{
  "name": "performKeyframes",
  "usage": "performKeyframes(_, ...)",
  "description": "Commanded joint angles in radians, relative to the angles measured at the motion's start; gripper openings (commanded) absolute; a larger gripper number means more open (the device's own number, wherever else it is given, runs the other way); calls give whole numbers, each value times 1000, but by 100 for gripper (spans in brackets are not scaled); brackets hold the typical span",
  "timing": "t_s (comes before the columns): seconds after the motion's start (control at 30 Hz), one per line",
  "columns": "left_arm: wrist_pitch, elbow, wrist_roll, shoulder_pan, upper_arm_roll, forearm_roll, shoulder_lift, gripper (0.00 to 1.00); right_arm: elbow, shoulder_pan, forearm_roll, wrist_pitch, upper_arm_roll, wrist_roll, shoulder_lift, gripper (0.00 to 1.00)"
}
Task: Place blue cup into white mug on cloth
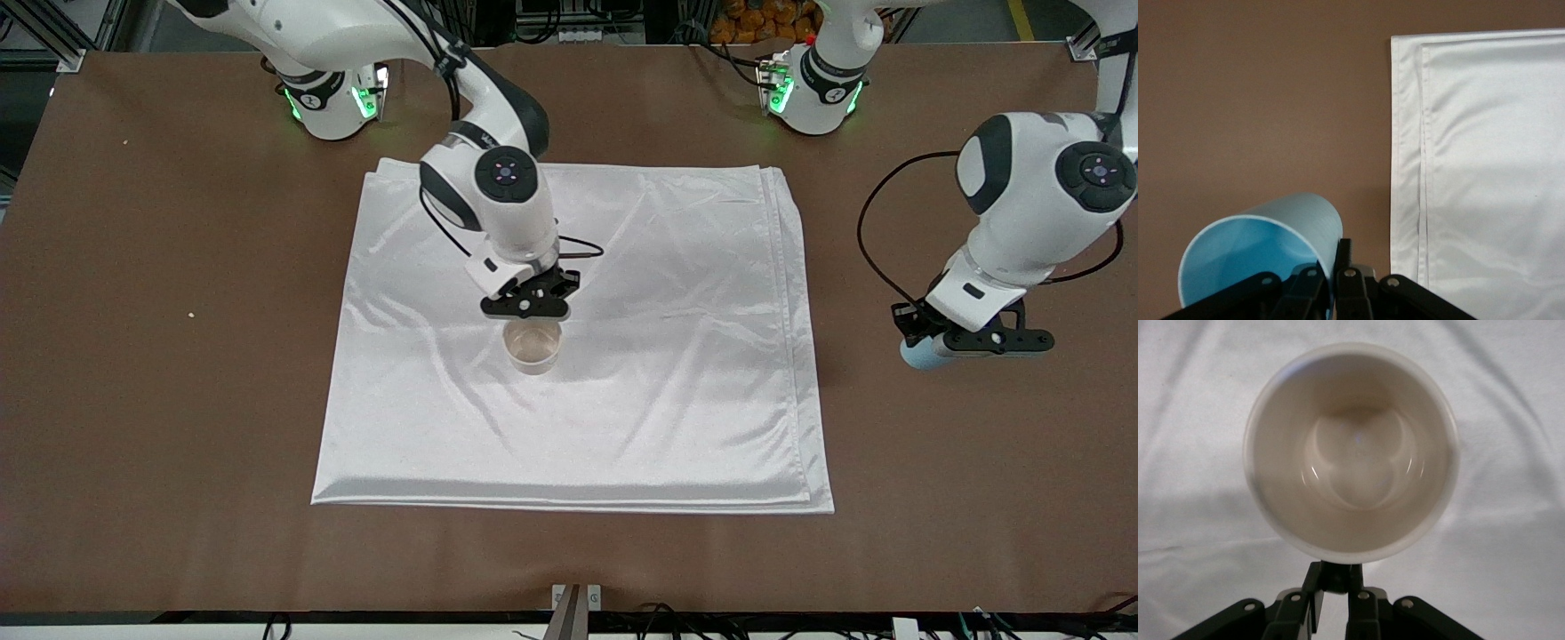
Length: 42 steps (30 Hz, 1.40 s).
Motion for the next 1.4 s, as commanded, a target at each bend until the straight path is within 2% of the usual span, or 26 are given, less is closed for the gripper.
performKeyframes(0.0,-135,98,6,-1,-11,28,1,0,75,39,-59,50,4,48,81,0)
performKeyframes(0.27,-252,183,-6,-3,-39,26,2,0,78,60,-59,70,5,44,108,0)
performKeyframes(0.43,-255,181,-9,0,-60,26,7,0,76,70,-63,70,14,41,123,0)
performKeyframes(0.57,-255,181,-12,0,-62,26,5,0,76,70,-114,70,25,42,143,0)
performKeyframes(0.87,-255,181,-12,-1,-68,26,5,0,76,82,-119,99,27,45,169,1)
performKeyframes(0.9,-255,181,-12,-1,-68,26,5,0,76,82,-119,99,27,45,170,5)
performKeyframes(0.97,-255,181,-12,-1,-69,26,5,0,76,82,-117,99,27,47,170,21)
performKeyframes(1.0,-255,181,-12,-1,-69,26,5,0,76,82,-117,99,27,47,170,35)
performKeyframes(1.03,-255,181,-11,-1,-69,26,5,0,76,82,-119,99,27,45,168,76)
performKeyframes(1.07,-255,181,-11,-1,-69,26,5,0,76,82,-119,97,27,45,168,100)
performKeyframes(1.37,-261,178,-14,-1,-86,26,5,0,76,77,-116,84,27,42,143,100)
